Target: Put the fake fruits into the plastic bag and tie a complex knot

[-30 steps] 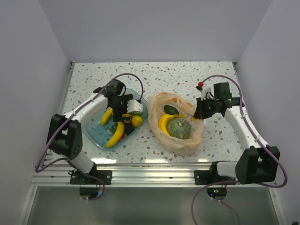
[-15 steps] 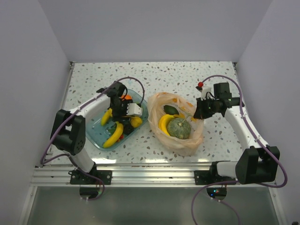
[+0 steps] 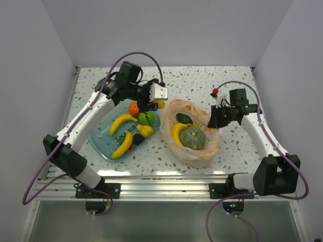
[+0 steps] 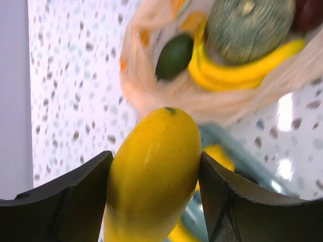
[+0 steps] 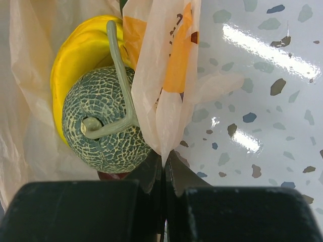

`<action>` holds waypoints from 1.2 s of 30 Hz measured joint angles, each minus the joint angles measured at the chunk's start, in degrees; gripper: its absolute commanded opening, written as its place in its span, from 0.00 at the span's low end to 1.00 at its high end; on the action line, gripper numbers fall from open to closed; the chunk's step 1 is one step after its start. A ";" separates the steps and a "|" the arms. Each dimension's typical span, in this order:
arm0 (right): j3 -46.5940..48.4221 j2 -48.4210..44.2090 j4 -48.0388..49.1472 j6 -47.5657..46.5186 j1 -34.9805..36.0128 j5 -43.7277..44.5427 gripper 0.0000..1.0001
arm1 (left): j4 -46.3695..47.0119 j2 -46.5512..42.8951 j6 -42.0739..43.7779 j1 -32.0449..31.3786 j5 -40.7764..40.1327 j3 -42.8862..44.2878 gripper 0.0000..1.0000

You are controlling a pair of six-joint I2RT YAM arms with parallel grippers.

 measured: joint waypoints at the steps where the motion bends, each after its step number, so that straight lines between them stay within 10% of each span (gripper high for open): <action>1: 0.00 0.07 0.00 0.00 0.00 -0.13 0.00 | 2.19 -0.13 -3.26 -2.99 1.62 0.33 0.39; 13: 0.98 0.37 -0.07 0.13 0.00 -0.31 0.00 | 34.18 11.93 -36.70 -13.66 9.62 -5.53 0.42; 19: 1.01 0.37 -0.04 0.15 0.00 -0.31 0.00 | 43.19 18.10 -46.23 -13.66 9.27 -8.81 0.69; 26: 1.01 0.37 -0.02 0.15 0.00 -0.31 0.00 | 42.95 18.12 -47.60 -13.57 6.54 -9.29 1.00; 36: 1.01 0.24 -0.02 0.13 0.00 -0.28 0.00 | 29.40 -2.21 -41.09 -2.43 5.75 -9.99 0.87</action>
